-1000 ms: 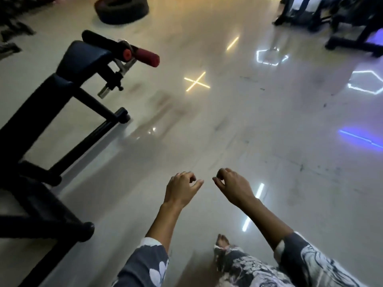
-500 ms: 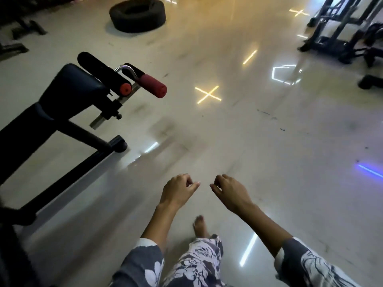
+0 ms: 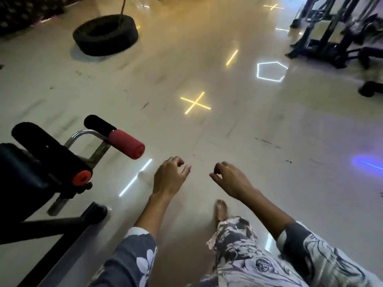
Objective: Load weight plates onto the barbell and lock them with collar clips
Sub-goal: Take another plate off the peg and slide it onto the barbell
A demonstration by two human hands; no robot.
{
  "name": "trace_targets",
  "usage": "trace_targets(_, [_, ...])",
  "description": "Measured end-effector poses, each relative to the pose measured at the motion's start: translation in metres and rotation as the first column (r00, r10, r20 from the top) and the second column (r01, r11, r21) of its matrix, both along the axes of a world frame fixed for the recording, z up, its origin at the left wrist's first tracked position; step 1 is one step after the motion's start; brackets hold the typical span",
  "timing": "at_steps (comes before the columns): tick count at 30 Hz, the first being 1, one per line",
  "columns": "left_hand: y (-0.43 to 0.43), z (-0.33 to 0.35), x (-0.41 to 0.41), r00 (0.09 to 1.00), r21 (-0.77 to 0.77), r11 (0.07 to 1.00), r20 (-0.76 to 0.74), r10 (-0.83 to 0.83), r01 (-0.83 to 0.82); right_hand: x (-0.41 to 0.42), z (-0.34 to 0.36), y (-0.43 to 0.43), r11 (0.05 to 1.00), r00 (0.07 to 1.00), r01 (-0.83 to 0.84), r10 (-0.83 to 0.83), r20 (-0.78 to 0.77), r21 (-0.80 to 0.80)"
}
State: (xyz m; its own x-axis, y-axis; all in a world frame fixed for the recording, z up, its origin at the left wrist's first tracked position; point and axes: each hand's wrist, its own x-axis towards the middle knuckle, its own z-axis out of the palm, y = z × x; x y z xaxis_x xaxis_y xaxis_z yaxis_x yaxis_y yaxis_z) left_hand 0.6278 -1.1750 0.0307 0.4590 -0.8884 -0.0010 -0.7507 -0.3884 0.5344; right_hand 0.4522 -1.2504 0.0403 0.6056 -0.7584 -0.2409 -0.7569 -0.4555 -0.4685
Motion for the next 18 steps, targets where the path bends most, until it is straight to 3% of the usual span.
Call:
trace_targets(7, [-0.184,0.01,0.122,0.996,0.047,0.995,-0.014,0.088,-0.088,0.149,0.013,-0.216,0.997,0.996,-0.07,0.069,0.052,0.03])
trace_targets(12, [-0.265,0.001,0.216,0.974,0.052,0.974,-0.04,0.223,-0.221,0.268,0.0,-0.31,0.96,0.961,-0.273,0.275,-0.025,0.06])
trace_targets(18, [-0.363,-0.022,0.382,0.928,0.028,0.93,-0.06,0.368,-0.367,0.453,-0.008,-0.425,0.929,0.929,-0.37,0.369,0.028,0.007])
